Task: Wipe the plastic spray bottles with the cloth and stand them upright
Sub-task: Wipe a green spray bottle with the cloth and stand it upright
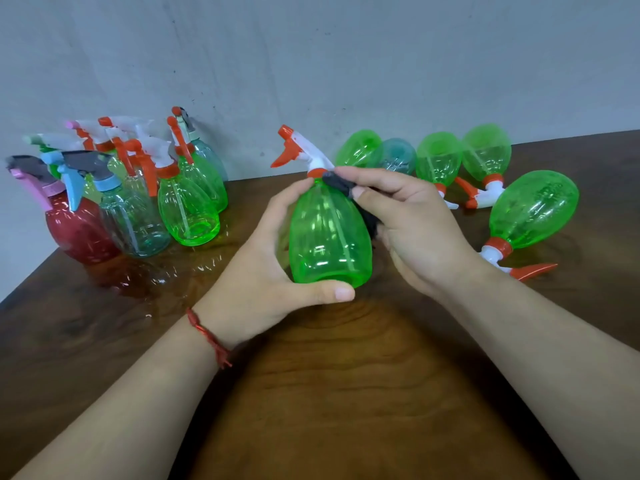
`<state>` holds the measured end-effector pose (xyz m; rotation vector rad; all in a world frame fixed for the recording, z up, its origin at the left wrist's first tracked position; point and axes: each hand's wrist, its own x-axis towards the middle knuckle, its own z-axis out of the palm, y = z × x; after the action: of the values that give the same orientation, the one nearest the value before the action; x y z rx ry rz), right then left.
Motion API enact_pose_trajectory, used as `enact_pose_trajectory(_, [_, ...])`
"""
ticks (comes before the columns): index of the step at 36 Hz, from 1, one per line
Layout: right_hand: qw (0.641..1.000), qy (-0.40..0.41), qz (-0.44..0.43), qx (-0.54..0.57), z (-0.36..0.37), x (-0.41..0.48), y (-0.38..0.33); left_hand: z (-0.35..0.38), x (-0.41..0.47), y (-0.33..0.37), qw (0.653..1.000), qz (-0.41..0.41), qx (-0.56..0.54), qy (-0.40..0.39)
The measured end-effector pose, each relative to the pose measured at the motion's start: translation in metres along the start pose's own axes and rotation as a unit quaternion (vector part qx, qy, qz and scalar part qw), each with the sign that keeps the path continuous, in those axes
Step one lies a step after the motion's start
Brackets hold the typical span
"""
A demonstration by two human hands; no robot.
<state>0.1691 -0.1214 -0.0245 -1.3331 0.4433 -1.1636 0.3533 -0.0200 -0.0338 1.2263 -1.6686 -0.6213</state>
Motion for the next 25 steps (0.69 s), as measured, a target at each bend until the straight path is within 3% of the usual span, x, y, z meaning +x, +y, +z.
enact_pose_trajectory(6, [0.993,-0.013,-0.044,-0.107,0.001,-0.002,0.004,0.004,0.001,-0.003,0.994,-0.002,0.108,0.002])
enact_pose_trajectory(10, [0.979,-0.034,-0.089,-0.179,0.003,-0.005,0.007,0.008,0.001,-0.009,0.989,0.000,0.134,0.066])
enact_pose_trajectory(18, [0.942,-0.089,-0.142,-0.290,0.009,-0.013,0.012,-0.004,0.005,-0.010,0.963,-0.084,0.149,0.207])
enact_pose_trajectory(25, [0.940,-0.076,-0.143,-0.301,0.008,-0.012,0.012,-0.002,0.006,-0.010,0.968,-0.084,0.154,0.178])
